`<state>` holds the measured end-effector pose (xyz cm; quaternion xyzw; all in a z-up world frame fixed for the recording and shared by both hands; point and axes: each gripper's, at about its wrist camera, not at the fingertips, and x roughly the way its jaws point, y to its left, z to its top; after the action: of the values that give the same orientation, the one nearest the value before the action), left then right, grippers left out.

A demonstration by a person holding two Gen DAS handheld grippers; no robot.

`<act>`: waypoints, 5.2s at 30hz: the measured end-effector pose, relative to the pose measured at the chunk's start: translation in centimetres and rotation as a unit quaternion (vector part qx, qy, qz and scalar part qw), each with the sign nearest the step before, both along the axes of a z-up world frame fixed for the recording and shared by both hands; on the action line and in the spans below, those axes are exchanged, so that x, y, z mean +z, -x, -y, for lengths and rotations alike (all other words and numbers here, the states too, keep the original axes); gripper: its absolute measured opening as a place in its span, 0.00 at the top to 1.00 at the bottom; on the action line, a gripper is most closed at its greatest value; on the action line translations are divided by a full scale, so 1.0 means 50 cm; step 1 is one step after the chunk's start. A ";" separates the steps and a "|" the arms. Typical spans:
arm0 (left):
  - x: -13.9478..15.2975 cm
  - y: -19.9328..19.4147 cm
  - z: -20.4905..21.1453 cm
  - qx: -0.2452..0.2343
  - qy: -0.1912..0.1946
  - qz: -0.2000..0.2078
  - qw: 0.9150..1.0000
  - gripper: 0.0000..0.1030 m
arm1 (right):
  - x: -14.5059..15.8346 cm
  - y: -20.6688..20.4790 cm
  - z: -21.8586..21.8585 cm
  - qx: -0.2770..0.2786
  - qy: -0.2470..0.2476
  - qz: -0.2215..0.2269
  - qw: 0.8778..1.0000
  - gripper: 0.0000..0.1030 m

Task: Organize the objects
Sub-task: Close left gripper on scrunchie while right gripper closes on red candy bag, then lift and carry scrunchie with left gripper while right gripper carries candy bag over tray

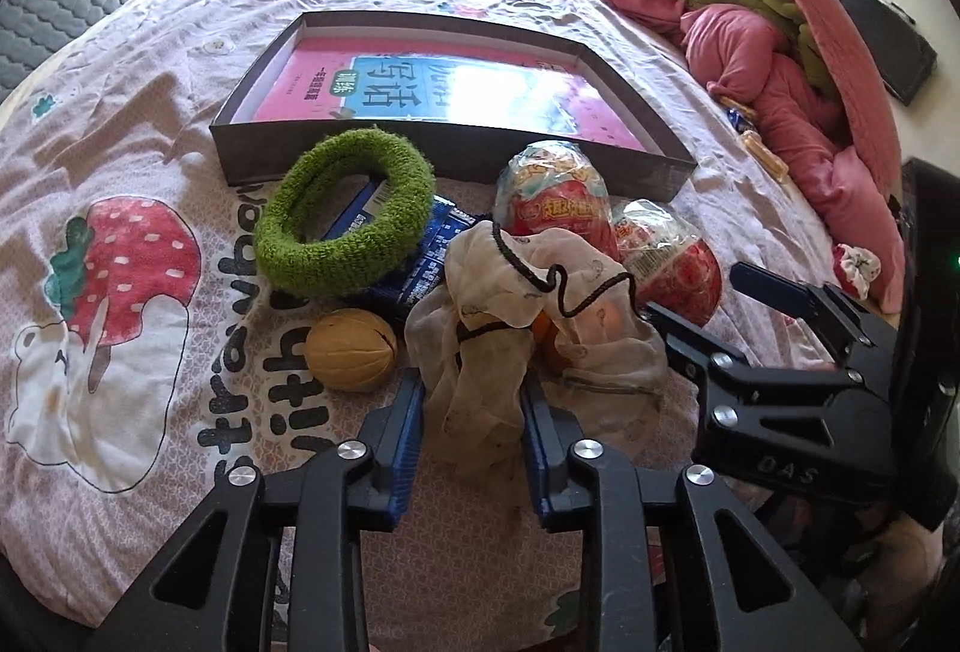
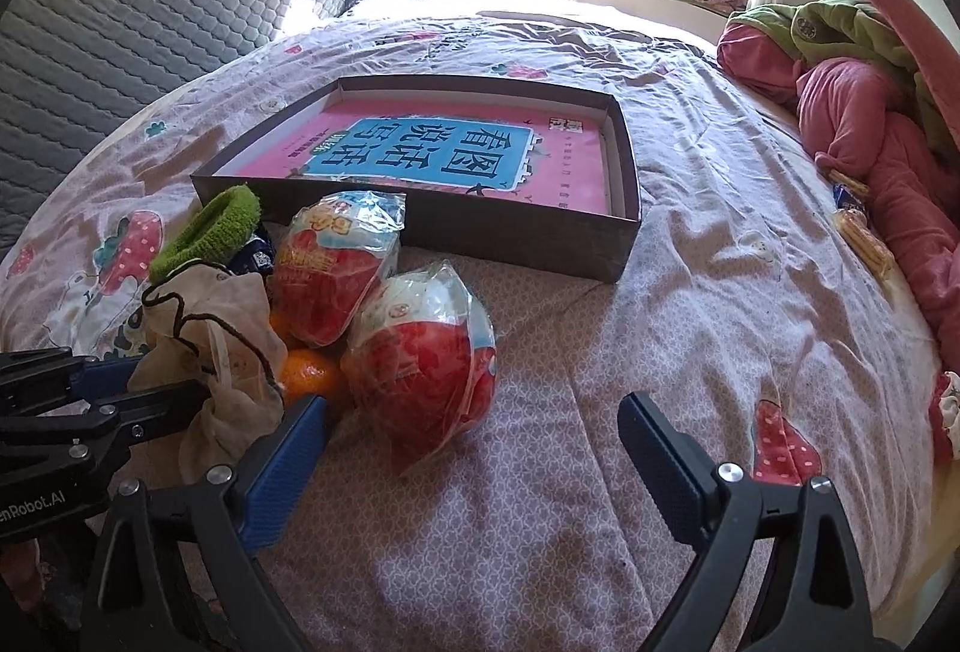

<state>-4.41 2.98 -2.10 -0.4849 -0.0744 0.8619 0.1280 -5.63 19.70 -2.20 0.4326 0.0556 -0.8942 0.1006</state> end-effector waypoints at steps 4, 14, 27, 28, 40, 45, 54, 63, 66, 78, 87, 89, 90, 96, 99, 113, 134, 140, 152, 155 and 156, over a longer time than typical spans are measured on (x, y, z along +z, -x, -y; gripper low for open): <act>0.002 0.000 -0.004 -0.007 -0.002 0.001 1.000 0.83 | -0.004 0.017 0.000 0.007 0.015 0.016 1.000 0.22; 0.004 0.000 -0.007 -0.012 -0.009 -0.012 1.000 0.88 | -0.027 0.023 0.011 0.028 0.034 0.032 0.999 0.52; 0.029 -0.016 0.002 -0.009 -0.032 -0.047 0.998 0.89 | -0.005 0.007 -0.005 0.016 0.047 -0.009 0.999 0.52; 0.033 -0.018 0.001 -0.010 -0.029 -0.051 0.998 0.90 | -0.004 0.005 -0.004 0.017 0.045 -0.011 0.999 0.52; 0.070 -0.036 0.016 0.007 -0.021 -0.078 0.997 0.90 | 0.017 -0.007 -0.011 0.016 0.057 -0.033 0.998 0.52; 0.084 -0.042 0.022 0.016 -0.012 -0.090 0.996 0.90 | 0.030 -0.018 -0.011 0.023 0.069 -0.042 0.996 0.52; 0.108 -0.044 0.029 0.033 0.006 -0.106 0.994 0.90 | 0.049 -0.037 -0.006 0.037 0.080 -0.056 0.995 0.52; 0.126 -0.027 0.058 0.063 0.012 -0.114 0.991 0.90 | 0.068 -0.049 -0.004 0.046 0.083 -0.077 0.993 0.52; 0.128 -0.022 0.068 0.071 0.014 -0.114 0.991 0.90 | 0.073 -0.047 -0.005 0.045 0.084 -0.080 0.992 0.52; 0.129 0.006 0.086 0.075 0.006 -0.120 0.990 0.90 | 0.073 -0.023 -0.022 0.026 0.079 -0.077 0.994 0.52; 0.118 0.046 0.105 0.072 -0.015 -0.119 0.990 0.89 | 0.069 -0.004 -0.026 0.014 0.066 -0.072 0.995 0.52; 0.119 0.055 0.109 0.072 -0.018 -0.123 0.990 0.89 | 0.072 0.003 -0.024 0.014 0.063 -0.074 0.995 0.52; 0.120 0.059 0.112 0.073 -0.019 -0.125 0.989 0.89 | 0.074 0.006 -0.022 0.014 0.061 -0.077 0.995 0.52; 0.121 0.087 0.123 0.070 -0.032 -0.129 0.989 0.89 | 0.079 0.032 -0.005 0.018 0.047 -0.083 0.995 0.52; 0.124 0.101 0.125 0.069 -0.033 -0.134 0.988 0.89 | 0.080 0.045 0.006 0.023 0.042 -0.088 0.995 0.52; 0.112 0.163 0.141 0.069 -0.038 -0.141 0.987 0.89 | 0.067 0.082 0.027 0.038 0.034 -0.094 0.994 0.52; 0.088 0.253 0.141 0.060 -0.026 -0.138 0.988 0.89 | 0.052 0.173 0.016 0.026 0.024 -0.093 0.995 0.52; 0.075 0.279 0.141 0.061 -0.025 -0.135 0.989 0.89 | 0.046 0.199 0.005 0.017 0.021 -0.086 0.996 0.52; 0.038 0.303 0.146 0.066 -0.022 -0.117 0.991 0.89 | 0.011 0.230 -0.024 -0.009 0.022 -0.052 0.998 0.52; 0.036 0.306 0.150 0.068 -0.022 -0.115 0.991 0.89 | 0.009 0.229 -0.025 -0.011 0.023 -0.052 0.998 0.52; 0.035 0.307 0.152 0.069 -0.021 -0.115 0.991 0.89 | 0.008 0.230 -0.026 -0.011 0.023 -0.052 0.998 0.52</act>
<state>-19.77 -4.62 -0.37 -0.3737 -0.1101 0.9169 0.0864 -17.14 20.99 -1.79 0.3840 0.0356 -0.9174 0.0978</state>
